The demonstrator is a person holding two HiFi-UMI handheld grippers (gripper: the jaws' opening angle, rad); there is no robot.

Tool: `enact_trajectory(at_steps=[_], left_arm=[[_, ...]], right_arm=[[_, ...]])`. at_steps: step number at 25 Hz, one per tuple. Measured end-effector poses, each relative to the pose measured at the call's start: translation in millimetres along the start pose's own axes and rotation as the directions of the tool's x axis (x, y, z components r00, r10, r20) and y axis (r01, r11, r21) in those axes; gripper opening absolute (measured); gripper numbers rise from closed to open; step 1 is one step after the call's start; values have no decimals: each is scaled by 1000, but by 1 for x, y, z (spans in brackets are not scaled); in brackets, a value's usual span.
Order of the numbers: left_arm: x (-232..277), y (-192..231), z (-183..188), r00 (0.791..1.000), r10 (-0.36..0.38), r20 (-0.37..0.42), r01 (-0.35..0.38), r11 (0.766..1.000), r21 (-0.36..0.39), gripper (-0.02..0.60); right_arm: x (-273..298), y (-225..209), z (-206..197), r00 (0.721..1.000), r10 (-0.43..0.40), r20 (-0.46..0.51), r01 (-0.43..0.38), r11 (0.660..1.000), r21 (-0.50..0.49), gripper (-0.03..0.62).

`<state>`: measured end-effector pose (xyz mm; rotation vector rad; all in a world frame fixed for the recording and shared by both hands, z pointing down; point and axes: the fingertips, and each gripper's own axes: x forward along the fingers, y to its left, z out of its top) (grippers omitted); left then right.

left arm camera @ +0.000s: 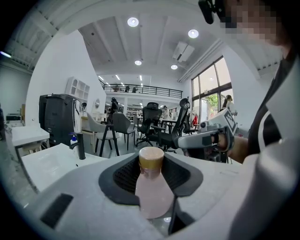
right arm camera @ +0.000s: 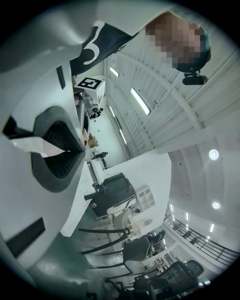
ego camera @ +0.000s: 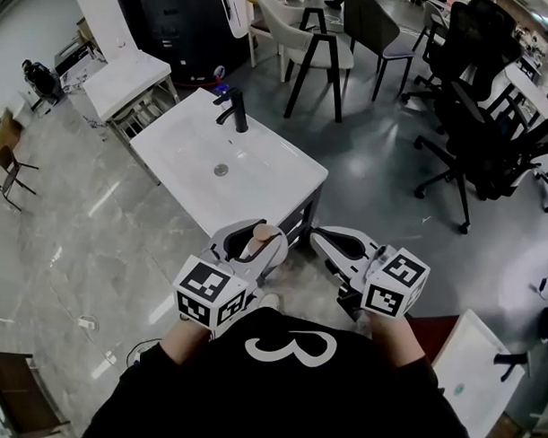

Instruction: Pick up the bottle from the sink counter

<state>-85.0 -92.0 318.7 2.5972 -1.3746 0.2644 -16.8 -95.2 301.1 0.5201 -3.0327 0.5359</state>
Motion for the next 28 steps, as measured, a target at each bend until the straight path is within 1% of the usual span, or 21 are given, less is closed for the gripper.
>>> enact_trajectory(at_steps=[5, 11, 28], left_arm=[[-5, -5, 7, 1000, -6, 16, 6, 1000, 8, 149], [-9, -8, 8, 1000, -23, 12, 23, 1000, 8, 149], [-9, -11, 11, 999, -46, 19, 45, 999, 10, 149]], right_arm=[[-3, 6, 2, 1000, -1, 2, 1, 999, -45, 13], [-3, 10, -1, 1000, -5, 8, 5, 999, -32, 12], [-3, 14, -2, 1000, -13, 0, 13, 999, -39, 12]])
